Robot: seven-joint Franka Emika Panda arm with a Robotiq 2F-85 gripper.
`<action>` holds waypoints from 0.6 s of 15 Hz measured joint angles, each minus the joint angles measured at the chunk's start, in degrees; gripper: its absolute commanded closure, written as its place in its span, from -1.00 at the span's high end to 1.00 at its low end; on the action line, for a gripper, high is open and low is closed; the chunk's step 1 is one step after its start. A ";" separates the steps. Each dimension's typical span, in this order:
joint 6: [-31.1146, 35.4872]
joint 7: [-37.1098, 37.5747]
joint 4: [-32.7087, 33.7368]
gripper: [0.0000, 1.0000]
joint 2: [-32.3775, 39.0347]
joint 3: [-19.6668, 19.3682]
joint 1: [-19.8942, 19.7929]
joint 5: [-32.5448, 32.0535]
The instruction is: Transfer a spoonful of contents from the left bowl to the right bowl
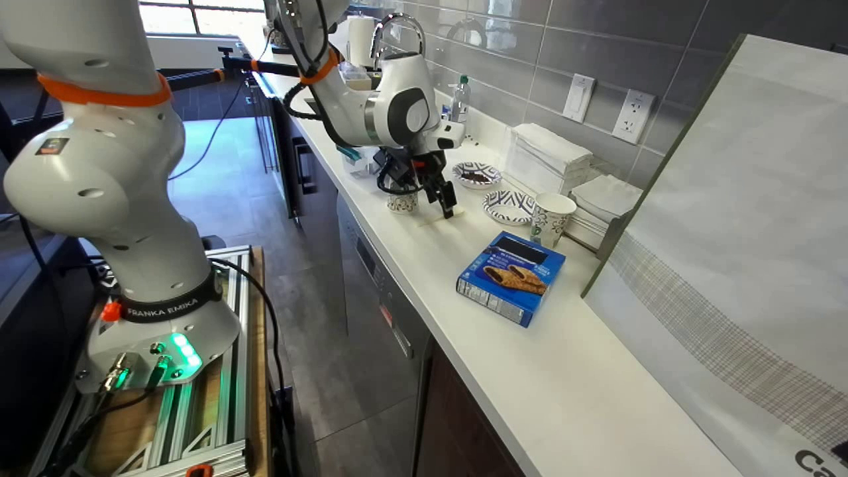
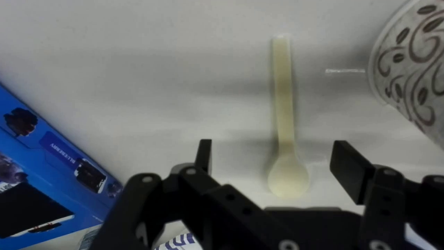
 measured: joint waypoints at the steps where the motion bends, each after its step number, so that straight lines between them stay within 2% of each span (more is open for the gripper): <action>1: 0.00 0.77 0.48 0.28 0.73 -0.15 0.07 -1.01; 2: 0.02 1.38 0.90 0.31 1.44 -0.33 0.19 -1.86; 4: 0.17 2.15 1.57 -0.05 2.57 -0.54 0.34 -3.23; 6: 0.22 3.03 2.17 -0.11 3.50 -0.83 0.62 -4.60; 8: 0.26 3.43 2.53 -0.36 4.19 -0.98 0.77 -5.50; 9: 0.30 3.67 2.65 -0.38 4.47 -1.04 0.79 -5.93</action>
